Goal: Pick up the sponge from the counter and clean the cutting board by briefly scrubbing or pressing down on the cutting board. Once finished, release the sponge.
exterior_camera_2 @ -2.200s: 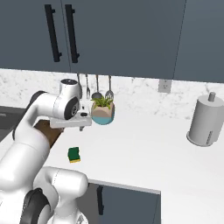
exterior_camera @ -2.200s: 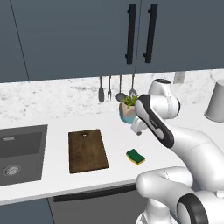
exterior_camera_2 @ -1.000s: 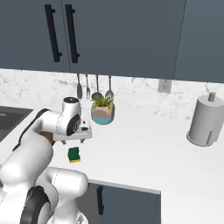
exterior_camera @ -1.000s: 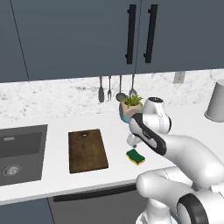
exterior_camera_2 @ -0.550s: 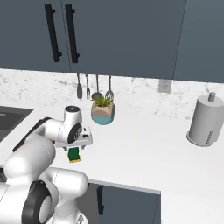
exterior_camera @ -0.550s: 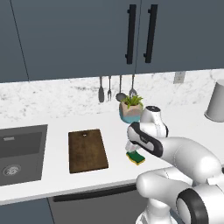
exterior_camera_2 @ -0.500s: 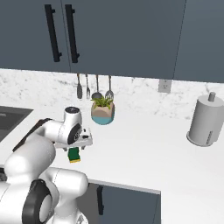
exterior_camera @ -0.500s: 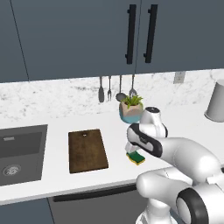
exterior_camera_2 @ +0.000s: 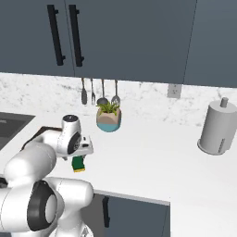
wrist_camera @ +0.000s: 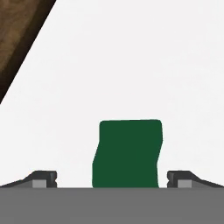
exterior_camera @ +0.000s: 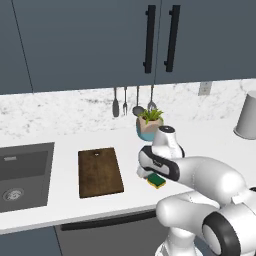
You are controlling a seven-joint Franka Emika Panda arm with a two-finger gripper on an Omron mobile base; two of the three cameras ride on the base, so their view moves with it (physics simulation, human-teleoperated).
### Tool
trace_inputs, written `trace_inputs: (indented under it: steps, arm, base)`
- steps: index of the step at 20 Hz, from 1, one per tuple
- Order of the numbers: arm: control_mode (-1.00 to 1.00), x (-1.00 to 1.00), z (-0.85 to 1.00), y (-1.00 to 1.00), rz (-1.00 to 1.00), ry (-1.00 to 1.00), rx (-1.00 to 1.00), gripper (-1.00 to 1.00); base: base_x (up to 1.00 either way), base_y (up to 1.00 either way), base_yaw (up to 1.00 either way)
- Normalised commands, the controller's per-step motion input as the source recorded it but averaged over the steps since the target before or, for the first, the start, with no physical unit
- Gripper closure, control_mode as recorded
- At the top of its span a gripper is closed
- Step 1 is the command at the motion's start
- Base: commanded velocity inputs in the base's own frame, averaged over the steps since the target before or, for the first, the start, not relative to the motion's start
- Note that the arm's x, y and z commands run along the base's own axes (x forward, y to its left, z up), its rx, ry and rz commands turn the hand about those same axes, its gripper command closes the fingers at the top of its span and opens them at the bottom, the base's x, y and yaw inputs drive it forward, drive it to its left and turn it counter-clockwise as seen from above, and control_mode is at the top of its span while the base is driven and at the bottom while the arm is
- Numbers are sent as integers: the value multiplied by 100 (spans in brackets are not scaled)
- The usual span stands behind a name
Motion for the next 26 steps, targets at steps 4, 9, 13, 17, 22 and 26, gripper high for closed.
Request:
trace_inputs:
  steps: [4,9,13,17,22,26]
  arm:
    - [-100,-2,0,0,0,-7,0,-100]
    - [-100,-16,-1,-2,0,-7,0,-100]
    - [-100,-24,-12,-2,0,-1,0,-100]
    - [-100,-25,-33,-11,0,0,0,-100]
    - [-100,-11,-42,-15,0,0,0,-100]
    - [-100,-1,-42,-11,0,0,0,-100]
  base:
    - [0,0,0]
    - [0,0,0]
    - [0,0,0]
    - [0,0,0]
    - [0,0,0]
    - [0,0,0]
